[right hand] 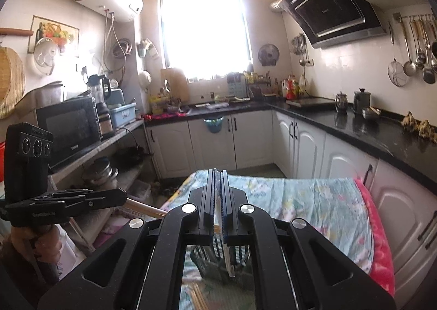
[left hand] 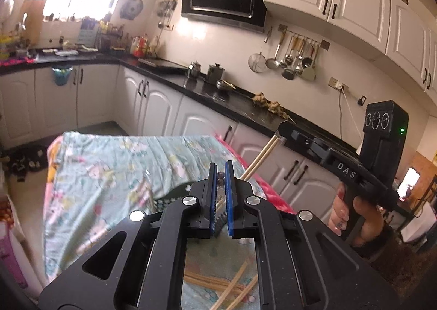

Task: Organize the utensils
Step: 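Lift both held chopsticks upright and carry them above the green caddy, then lower both chopsticks tips-first into the caddy compartments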

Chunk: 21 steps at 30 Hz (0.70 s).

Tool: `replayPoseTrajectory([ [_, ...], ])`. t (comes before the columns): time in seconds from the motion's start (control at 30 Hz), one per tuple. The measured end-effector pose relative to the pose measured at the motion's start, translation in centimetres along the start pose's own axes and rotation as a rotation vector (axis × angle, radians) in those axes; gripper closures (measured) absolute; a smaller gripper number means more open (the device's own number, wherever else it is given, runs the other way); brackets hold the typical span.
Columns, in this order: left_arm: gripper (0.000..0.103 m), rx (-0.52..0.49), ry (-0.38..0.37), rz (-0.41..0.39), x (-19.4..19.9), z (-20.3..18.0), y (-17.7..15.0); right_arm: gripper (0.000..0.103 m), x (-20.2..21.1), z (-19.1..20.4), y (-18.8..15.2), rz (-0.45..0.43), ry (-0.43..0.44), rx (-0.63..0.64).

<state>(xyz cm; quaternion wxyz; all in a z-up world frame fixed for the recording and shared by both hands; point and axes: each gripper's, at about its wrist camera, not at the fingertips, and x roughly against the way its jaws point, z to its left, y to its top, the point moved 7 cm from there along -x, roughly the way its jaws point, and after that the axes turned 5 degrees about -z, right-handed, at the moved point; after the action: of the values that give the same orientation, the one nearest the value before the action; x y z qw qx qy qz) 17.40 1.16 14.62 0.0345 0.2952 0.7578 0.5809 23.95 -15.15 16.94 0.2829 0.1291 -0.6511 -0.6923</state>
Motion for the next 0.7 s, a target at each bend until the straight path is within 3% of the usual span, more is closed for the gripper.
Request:
replayPoseTrajectory([
  [0.37,0.100,0.004,0.081,-0.027,1.4,3.0,2.0,0.099,-1.4,-0.1,2.3,-0.032,0.007,-0.005],
  [0.7,0.100,-0.021,0.123,0.022,1.6,4.3,1.0,0.099,-2.5,-0.6,2.0,-0.025,0.001,-0.024],
])
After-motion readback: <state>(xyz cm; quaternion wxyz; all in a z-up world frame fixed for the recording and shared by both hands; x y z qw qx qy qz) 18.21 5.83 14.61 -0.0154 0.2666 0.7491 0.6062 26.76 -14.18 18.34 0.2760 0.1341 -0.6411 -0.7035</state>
